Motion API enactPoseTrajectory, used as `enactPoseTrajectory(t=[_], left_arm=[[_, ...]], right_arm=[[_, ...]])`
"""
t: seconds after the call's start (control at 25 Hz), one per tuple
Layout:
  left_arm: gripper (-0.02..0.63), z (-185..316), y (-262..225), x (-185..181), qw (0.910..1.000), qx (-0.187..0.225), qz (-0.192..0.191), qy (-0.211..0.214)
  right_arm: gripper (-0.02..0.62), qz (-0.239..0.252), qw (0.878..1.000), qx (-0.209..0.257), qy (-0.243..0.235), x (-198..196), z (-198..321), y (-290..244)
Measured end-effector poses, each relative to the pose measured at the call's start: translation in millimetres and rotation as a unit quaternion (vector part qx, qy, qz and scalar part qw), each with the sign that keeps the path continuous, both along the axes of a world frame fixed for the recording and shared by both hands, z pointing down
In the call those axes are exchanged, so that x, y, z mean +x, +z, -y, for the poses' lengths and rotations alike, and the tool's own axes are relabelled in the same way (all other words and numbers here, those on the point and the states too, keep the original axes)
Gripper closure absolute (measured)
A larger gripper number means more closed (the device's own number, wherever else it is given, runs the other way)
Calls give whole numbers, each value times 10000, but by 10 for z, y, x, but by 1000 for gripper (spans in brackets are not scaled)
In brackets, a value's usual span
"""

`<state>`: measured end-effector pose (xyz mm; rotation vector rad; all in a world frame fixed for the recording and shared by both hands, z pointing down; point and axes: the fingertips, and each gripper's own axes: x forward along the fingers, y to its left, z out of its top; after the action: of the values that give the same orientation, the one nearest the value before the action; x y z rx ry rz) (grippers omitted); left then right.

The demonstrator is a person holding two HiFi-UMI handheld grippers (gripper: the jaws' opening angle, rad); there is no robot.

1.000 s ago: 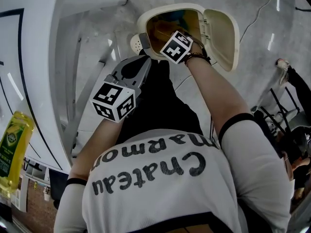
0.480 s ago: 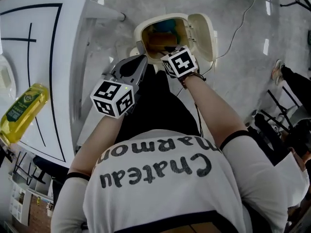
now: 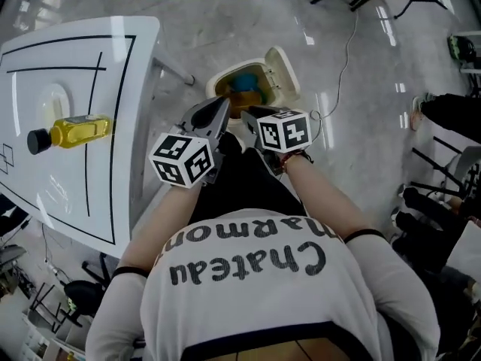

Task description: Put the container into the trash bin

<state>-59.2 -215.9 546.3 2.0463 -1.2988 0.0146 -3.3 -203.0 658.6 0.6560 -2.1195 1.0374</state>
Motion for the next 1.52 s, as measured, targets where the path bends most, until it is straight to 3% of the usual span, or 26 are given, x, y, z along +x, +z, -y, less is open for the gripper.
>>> enactPoseTrajectory(t=[0.16, 0.4, 0.6, 0.96, 1.2, 1.52], left_arm=[[583, -15, -491, 60, 9993, 366, -90, -44], [583, -12, -1254, 266, 9924, 1041, 631, 197], [583, 26, -1840, 405, 9852, 1621, 511, 224], [583, -106, -2586, 527, 9693, 2423, 413, 91], [583, -203, -2737, 519, 9648, 2586, 473, 14], [583, -251, -2636, 592, 9676, 2458, 572, -86]], right_arm=[[500, 468, 9956, 527, 618, 32, 118, -643], [500, 908, 9803, 1449, 991, 197, 342, -1654], [515, 1262, 9601, 2042, 1435, 372, 437, -2359], [517, 1440, 9281, 3123, 1424, 736, 372, -3292], [517, 1511, 9086, 3487, 1733, 1074, 349, -3557], [517, 1308, 9093, 3500, 1833, 1325, 291, -3482]])
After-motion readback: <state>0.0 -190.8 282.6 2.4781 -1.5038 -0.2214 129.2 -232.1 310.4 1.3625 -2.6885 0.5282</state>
